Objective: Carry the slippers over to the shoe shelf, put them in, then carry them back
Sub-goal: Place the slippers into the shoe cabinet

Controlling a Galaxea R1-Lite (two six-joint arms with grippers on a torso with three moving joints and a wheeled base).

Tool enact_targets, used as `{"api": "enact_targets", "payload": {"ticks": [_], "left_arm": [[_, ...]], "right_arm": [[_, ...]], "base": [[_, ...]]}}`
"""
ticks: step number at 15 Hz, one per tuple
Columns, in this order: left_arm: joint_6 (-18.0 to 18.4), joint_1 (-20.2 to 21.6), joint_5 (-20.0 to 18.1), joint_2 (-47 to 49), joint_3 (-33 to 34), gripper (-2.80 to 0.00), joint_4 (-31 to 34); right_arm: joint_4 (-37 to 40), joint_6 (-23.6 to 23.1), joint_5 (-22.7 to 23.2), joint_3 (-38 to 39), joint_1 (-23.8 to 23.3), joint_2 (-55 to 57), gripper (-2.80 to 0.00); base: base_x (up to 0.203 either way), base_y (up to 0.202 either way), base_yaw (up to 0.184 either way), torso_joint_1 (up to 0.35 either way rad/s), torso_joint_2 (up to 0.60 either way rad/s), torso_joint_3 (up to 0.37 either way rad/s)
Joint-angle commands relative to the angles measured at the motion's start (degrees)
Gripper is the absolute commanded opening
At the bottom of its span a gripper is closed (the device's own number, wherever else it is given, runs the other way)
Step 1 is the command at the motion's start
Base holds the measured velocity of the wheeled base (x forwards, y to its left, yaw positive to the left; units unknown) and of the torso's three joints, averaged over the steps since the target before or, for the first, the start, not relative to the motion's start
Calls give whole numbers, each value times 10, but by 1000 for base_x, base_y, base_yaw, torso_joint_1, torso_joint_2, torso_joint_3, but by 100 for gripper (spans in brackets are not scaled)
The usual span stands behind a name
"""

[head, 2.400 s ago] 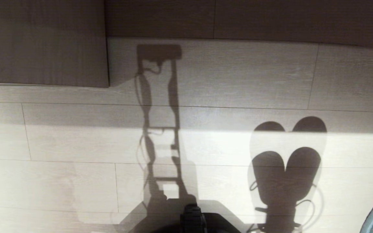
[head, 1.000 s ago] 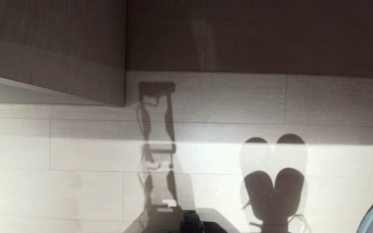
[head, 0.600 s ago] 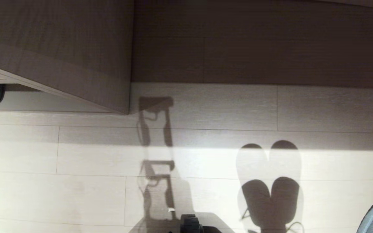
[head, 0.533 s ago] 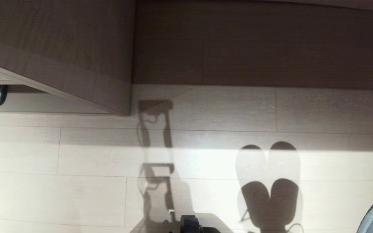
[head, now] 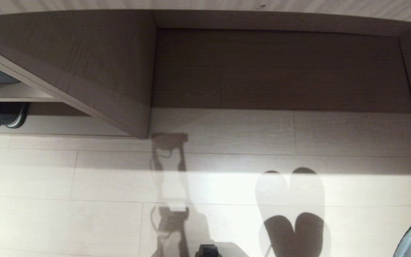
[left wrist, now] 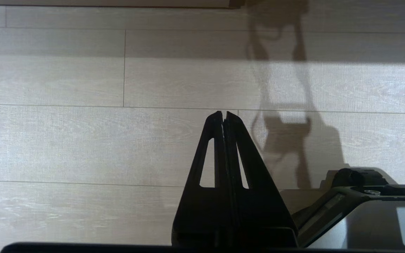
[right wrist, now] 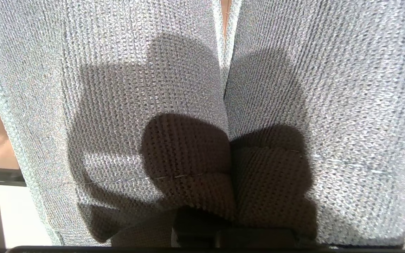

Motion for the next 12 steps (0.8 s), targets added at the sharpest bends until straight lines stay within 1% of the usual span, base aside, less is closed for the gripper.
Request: {"api": "enact_targets", "payload": {"ticks": [1, 12], "left_arm": [[1, 0, 0, 0, 0, -280, 0], [0, 0, 0, 0, 0, -280, 0]], "right_arm": [[0, 0, 0, 0, 0, 0, -280], [0, 0, 0, 0, 0, 0, -280]], "base": [[0, 0, 0, 1, 3, 213], [0, 0, 0, 2, 2, 200]]}}
